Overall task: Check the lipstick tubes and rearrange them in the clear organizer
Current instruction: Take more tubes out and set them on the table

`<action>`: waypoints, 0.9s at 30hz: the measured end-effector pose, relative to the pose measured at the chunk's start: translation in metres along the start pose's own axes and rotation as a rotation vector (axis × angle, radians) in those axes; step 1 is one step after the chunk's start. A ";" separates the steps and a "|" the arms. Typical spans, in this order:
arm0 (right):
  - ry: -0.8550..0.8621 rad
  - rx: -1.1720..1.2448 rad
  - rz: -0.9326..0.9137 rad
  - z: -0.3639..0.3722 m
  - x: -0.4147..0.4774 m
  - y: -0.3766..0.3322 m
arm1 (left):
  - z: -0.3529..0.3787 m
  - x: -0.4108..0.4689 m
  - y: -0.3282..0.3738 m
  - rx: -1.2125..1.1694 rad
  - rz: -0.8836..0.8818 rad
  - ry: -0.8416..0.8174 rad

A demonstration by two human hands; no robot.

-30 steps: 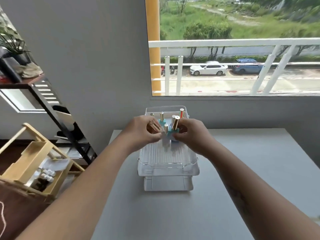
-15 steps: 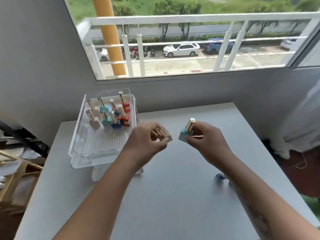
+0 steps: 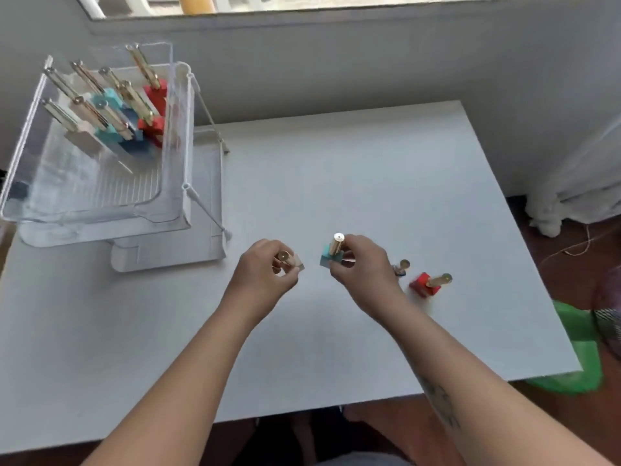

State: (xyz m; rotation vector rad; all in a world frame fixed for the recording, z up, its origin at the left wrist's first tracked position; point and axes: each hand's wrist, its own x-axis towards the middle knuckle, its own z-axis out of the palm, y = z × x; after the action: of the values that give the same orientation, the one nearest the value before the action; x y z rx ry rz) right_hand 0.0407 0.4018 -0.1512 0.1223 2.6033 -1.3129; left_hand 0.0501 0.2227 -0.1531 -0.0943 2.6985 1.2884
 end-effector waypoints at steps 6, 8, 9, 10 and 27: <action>-0.053 -0.027 0.051 0.019 -0.002 0.031 | 0.030 -0.004 -0.025 -0.003 -0.069 -0.047; -0.066 -0.018 0.060 0.025 -0.004 0.036 | 0.036 -0.004 -0.031 -0.015 -0.091 -0.043; -0.066 -0.004 0.061 0.028 -0.004 0.037 | 0.039 -0.004 -0.034 -0.027 -0.104 -0.039; -0.064 0.015 0.063 0.030 -0.005 0.038 | 0.041 -0.004 -0.035 -0.045 -0.118 -0.034; -0.219 -0.172 -0.046 -0.041 -0.001 -0.036 | -0.034 -0.018 -0.015 0.009 -0.106 -0.061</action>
State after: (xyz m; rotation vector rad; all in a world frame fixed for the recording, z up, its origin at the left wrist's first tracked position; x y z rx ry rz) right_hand 0.0293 0.4132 -0.0990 -0.1043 2.5284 -1.0444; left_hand 0.0662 0.1866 -0.1408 -0.1910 2.6094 1.2288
